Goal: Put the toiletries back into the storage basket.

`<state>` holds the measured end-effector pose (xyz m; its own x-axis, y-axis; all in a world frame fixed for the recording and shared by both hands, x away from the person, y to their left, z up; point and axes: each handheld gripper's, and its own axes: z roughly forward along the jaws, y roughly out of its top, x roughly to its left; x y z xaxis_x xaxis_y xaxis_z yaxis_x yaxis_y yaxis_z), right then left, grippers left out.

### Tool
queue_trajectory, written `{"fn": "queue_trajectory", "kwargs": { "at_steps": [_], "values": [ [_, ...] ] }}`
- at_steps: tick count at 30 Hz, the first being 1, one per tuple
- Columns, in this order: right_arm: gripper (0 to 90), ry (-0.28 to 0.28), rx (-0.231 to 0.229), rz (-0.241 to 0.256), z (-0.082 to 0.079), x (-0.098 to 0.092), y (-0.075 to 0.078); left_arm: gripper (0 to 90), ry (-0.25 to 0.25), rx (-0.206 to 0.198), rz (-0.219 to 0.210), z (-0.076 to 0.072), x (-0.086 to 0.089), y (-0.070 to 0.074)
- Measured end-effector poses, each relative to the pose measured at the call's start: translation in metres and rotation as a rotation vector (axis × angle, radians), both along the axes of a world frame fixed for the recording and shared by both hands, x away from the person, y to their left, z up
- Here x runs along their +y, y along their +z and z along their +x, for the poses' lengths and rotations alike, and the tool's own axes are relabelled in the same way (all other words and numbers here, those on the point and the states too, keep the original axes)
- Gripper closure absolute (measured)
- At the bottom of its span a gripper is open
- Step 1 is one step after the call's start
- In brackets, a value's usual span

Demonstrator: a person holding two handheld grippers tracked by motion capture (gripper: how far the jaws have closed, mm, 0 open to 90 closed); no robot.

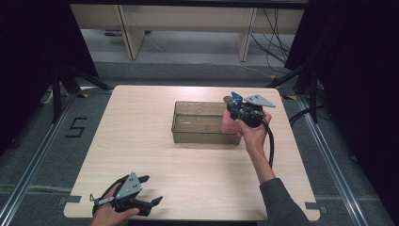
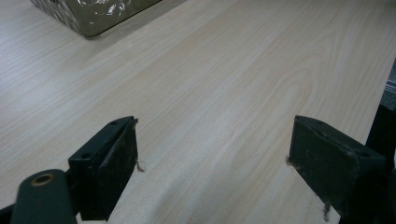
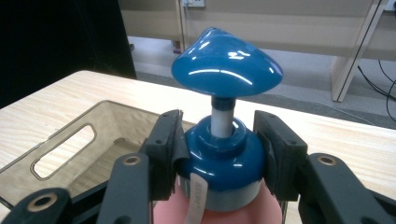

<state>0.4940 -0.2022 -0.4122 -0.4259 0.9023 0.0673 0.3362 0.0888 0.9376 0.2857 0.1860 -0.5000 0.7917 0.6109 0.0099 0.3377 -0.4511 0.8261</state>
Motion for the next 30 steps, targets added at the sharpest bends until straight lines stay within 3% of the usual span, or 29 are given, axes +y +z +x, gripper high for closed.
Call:
{"fn": "queue_trajectory", "kwargs": {
  "at_steps": [4, 5, 6, 13, 16, 17, 18, 20, 23, 24, 25, 27, 28, 29, 30],
  "values": [
    [53.7, 0.008, 0.003, -0.002, -0.002, 0.001, -0.002, 15.2, 0.006, 0.002, -0.004, 0.000, -0.001, 0.000],
    [53.7, -0.004, 0.026, 0.025, -0.005, 0.004, -0.003, 15.2, 0.004, -0.001, 0.004, 0.000, 0.000, 0.000],
    [53.7, 0.009, 0.002, -0.010, -0.003, 0.001, -0.004, 15.2, 0.000, 0.003, -0.005, 0.000, 0.000, 0.000],
    [53.7, -0.006, 0.029, -0.002, -0.005, 0.001, -0.010, 15.2, 0.007, 0.002, -0.003, 0.000, -0.001, 0.000],
    [53.7, -0.006, 0.021, -0.010, -0.005, 0.001, -0.013, 15.2, 0.006, 0.003, -0.006, 0.000, -0.001, 0.000],
    [53.7, 0.005, 0.009, -0.034, -0.005, -0.001, -0.014, 15.2, 0.001, 0.004, -0.011, 0.000, -0.001, 0.000],
    [53.7, 0.009, 0.019, -0.017, -0.005, 0.000, -0.015, 15.2, 0.005, 0.003, -0.009, 0.000, -0.001, 0.000],
    [53.7, 0.013, 0.014, -0.031, -0.006, 0.000, -0.017, 15.2, 0.008, 0.003, -0.007, 0.000, -0.001, 0.000],
    [53.7, -0.014, 0.042, -0.016, -0.007, 0.002, -0.019, 15.2, 0.005, 0.000, 0.002, 0.000, 0.000, 0.001],
    [53.7, 0.006, 0.027, -0.043, -0.006, -0.001, -0.019, 15.2, 0.004, 0.001, -0.007, 0.000, 0.000, 0.000],
    [53.7, 0.010, 0.035, -0.023, -0.006, 0.001, -0.021, 15.2, 0.000, -0.001, -0.001, 0.001, 0.000, 0.001],
    [53.7, 0.010, 0.040, -0.035, -0.006, 0.001, -0.024, 15.2, 0.004, -0.002, 0.002, 0.000, 0.000, 0.001],
    [53.7, 0.010, 0.045, -0.036, -0.006, 0.001, -0.026, 15.2, -0.004, -0.004, 0.027, 0.000, 0.001, 0.002],
    [53.7, -0.001, 0.042, -0.048, -0.006, 0.001, -0.027, 15.2, 0.001, 0.004, -0.022, -0.001, -0.001, 0.000],
    [53.7, 0.020, 0.027, -0.061, -0.005, 0.000, -0.027, 15.2, 0.002, 0.001, -0.021, -0.001, -0.001, 0.000]
  ]
}}
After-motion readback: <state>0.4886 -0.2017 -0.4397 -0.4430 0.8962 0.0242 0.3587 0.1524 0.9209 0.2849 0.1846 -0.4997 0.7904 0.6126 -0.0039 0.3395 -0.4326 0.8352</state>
